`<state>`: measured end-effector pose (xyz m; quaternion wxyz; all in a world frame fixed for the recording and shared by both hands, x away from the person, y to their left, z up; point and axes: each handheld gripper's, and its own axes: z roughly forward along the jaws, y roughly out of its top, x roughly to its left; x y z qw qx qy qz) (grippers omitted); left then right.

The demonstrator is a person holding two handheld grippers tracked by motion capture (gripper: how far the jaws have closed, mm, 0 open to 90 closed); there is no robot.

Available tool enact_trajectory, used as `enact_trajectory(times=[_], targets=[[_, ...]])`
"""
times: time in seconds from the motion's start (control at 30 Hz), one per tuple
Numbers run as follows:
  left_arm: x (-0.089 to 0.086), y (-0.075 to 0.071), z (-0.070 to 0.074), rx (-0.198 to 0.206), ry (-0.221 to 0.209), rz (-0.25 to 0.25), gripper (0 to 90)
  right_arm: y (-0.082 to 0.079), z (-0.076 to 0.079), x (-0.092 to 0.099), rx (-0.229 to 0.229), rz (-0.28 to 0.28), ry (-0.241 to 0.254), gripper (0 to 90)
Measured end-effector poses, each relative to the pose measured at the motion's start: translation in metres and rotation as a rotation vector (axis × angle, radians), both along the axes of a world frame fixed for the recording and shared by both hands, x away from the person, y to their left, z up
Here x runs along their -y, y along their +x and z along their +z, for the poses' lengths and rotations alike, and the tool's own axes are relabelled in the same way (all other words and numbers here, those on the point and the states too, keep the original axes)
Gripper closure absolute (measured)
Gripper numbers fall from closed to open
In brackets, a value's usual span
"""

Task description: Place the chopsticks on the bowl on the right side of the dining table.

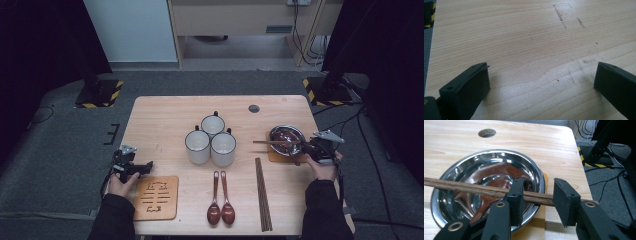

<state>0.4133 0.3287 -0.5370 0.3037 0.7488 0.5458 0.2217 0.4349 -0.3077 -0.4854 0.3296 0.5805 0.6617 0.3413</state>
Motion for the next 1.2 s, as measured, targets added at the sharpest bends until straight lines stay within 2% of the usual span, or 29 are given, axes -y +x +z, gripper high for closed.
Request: enact_trajectory(times=[0.17,0.3,0.9,1.2], targets=[[0.0,0.0,0.0,0.0,0.0,0.0,0.0,0.0001,-0.0007,0.0013,-0.008,-0.001,0.0,59.8],[0.0,0.0,0.0,0.0,0.0,0.0,0.0,0.0016,-0.0029,0.0,-0.008,-0.001,-0.018,59.6],[0.0,0.0,0.0,0.0,0.0,0.0,0.0,0.0025,-0.0045,0.0025,-0.02,-0.016,-0.022,59.5],[0.0,0.0,0.0,0.0,0.0,0.0,0.0,0.0005,0.0,0.0016,0.0,-0.007,-0.006,56.5]])
